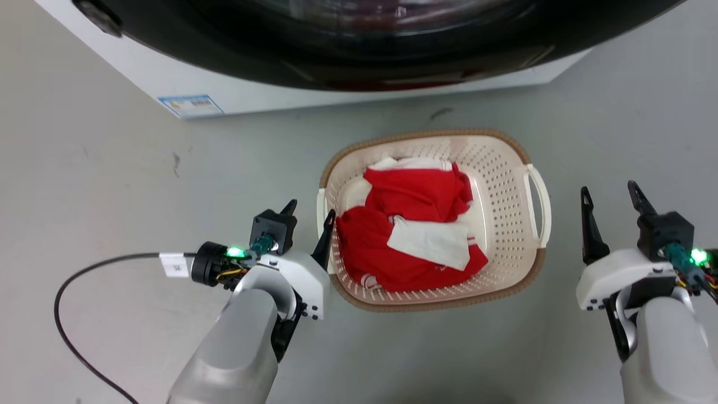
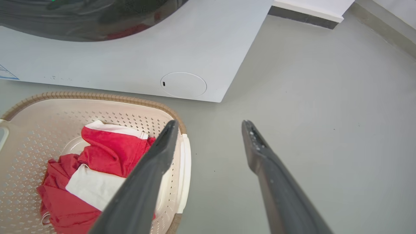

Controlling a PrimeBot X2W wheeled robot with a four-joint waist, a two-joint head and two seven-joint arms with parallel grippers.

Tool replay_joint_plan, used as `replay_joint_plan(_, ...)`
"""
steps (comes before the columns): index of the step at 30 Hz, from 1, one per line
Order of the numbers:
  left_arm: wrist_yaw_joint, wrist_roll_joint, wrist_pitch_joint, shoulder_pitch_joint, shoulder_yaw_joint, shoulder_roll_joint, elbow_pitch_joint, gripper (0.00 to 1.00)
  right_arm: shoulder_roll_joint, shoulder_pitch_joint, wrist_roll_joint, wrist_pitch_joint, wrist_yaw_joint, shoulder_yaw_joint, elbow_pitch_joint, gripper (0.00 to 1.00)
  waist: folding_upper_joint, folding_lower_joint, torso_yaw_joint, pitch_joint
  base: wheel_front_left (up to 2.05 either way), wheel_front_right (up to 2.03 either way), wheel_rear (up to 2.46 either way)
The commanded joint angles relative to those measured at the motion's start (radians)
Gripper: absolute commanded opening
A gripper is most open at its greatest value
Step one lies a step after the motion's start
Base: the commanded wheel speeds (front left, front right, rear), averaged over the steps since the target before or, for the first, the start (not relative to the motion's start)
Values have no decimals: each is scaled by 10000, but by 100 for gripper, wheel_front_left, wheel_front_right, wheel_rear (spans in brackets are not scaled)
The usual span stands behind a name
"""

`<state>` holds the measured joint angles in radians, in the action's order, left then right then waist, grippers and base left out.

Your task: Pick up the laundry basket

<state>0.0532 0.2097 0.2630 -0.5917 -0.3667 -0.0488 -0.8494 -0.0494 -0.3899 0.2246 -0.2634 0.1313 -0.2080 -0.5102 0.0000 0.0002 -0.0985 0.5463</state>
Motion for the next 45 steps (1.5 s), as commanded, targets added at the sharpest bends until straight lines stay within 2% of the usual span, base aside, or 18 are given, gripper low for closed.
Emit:
replay_joint_plan(1,46,109,28,-305,-87,-27,-256,100,-17,-316,112,-21,-10,-69,-334,100,0,-2,-124,580,0,0,0)
replay_joint_plan(9,190,657,28,-1361,-684,-22,-1707,100,-135,-1732,609,-23,-10,-20,-2322,100,0,-2,-169,1714,0,0,0)
replay_joint_plan(17,188,1232,28,-2108,-1241,-24,-2308,100,-333,-2982,974,-23,-10,114,-3875,100,0,-2,-113,2539,0,0,0)
replay_joint_plan(30,7,1664,28,-3105,-1609,-33,-2810,100,-407,-4223,1380,-21,-10,217,-5228,100,0,-2,-49,3421,0,0,0)
replay_joint_plan(39,-136,1625,26,-3337,-1644,-44,-2544,100,-448,-4847,1768,-21,-10,-103,-5896,100,0,-2,51,3867,0,0,0)
replay_joint_plan(40,-153,1607,26,-3339,-1645,-47,-2527,100,-448,-4927,1775,-21,-10,-161,-5945,41,0,-2,53,3896,0,0,0)
replay_joint_plan(41,-153,1593,25,-3332,-1647,-49,-2531,100,-446,-4967,1793,-21,-10,-216,-6059,9,0,-2,53,3918,0,0,0)
replay_joint_plan(42,-159,1573,23,-3335,-1658,-49,-2547,100,-434,-5020,1828,-21,-10,-263,-6175,0,0,-2,52,3938,0,0,0)
replay_joint_plan(43,-174,1543,17,-3345,-1667,-49,-2567,78,-435,-5073,1866,-21,-9,-323,-6293,0,0,-2,51,3951,0,0,0)
replay_joint_plan(44,-216,1500,16,-3359,-1679,-47,-2564,11,-434,-5135,1893,-21,-7,-368,-6391,0,0,-2,52,3960,0,0,0)
replay_joint_plan(45,-234,1489,14,-3359,-1678,-52,-2551,0,-408,-5176,1948,-20,-9,-399,-6457,0,0,-2,53,3961,0,0,0)
